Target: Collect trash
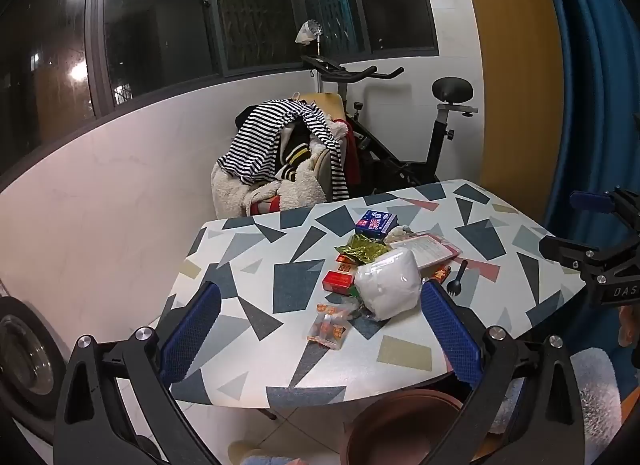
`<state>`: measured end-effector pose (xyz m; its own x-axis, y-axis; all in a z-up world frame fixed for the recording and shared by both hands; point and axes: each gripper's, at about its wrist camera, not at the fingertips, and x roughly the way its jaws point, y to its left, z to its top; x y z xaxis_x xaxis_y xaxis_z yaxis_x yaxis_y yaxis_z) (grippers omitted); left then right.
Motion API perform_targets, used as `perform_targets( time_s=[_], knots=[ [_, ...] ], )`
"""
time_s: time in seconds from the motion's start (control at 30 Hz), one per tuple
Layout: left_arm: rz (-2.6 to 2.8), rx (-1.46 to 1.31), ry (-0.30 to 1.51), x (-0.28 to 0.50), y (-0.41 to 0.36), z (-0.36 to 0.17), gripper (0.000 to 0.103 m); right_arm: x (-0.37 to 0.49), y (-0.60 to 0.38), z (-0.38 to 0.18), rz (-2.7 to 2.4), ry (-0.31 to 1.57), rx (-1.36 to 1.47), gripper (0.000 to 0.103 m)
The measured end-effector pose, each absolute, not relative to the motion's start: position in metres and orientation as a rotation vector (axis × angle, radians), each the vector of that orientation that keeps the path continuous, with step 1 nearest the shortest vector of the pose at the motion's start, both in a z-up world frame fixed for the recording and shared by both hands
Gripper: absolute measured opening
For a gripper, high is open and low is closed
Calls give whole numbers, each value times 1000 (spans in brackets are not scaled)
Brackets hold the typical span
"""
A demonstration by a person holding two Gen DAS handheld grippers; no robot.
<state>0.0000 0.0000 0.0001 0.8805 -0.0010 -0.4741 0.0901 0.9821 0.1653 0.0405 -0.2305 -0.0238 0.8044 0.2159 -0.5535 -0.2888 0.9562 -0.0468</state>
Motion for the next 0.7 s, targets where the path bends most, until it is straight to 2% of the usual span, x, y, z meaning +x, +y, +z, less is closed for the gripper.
perform_targets(
  time_s=[0.7],
  knots=[
    [-44,188,499,0,0,-1,98,40,-230,-24,264,585,-139,97]
  ],
)
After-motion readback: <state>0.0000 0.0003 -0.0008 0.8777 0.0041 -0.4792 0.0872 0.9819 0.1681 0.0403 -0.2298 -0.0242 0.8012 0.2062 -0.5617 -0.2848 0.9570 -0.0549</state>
